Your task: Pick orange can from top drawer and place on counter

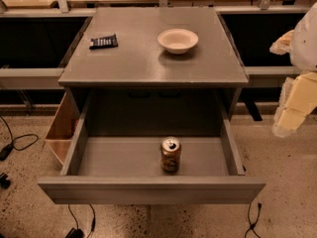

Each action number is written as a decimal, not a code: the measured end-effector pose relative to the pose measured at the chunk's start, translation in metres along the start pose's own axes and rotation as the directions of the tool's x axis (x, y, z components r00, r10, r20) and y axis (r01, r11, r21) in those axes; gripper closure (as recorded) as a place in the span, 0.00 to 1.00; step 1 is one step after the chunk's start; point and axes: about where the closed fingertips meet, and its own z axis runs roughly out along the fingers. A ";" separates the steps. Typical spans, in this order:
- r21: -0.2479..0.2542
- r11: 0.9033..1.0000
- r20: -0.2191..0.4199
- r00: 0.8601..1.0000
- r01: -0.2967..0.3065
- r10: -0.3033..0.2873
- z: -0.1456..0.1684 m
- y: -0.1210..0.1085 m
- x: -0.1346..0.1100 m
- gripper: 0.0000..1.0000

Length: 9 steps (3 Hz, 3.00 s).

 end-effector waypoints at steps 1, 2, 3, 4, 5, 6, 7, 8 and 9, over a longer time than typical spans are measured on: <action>0.003 1.000 0.003 1.000 -0.001 0.001 0.000 -0.001 0.000 0.00; -0.016 0.999 0.096 0.994 -0.048 0.050 0.027 -0.009 -0.004 0.00; -0.064 0.992 0.245 0.962 -0.105 0.118 0.081 -0.021 -0.023 0.00; -0.084 0.986 0.453 0.876 -0.142 0.164 0.134 -0.022 -0.053 0.00; -0.067 0.981 0.577 0.795 -0.181 0.186 0.156 -0.012 -0.056 0.00; -0.045 0.981 0.593 0.785 -0.187 0.176 0.152 -0.015 -0.057 0.00; -0.109 0.978 0.642 0.739 -0.180 0.207 0.188 -0.008 -0.064 0.00; -0.170 0.972 0.696 0.679 -0.163 0.236 0.229 -0.001 -0.070 0.00; -0.231 0.969 0.775 0.585 -0.091 0.240 0.279 0.011 -0.089 0.00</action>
Offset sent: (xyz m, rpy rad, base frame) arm 0.0577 0.0132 -0.0781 0.3558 0.0033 -0.0656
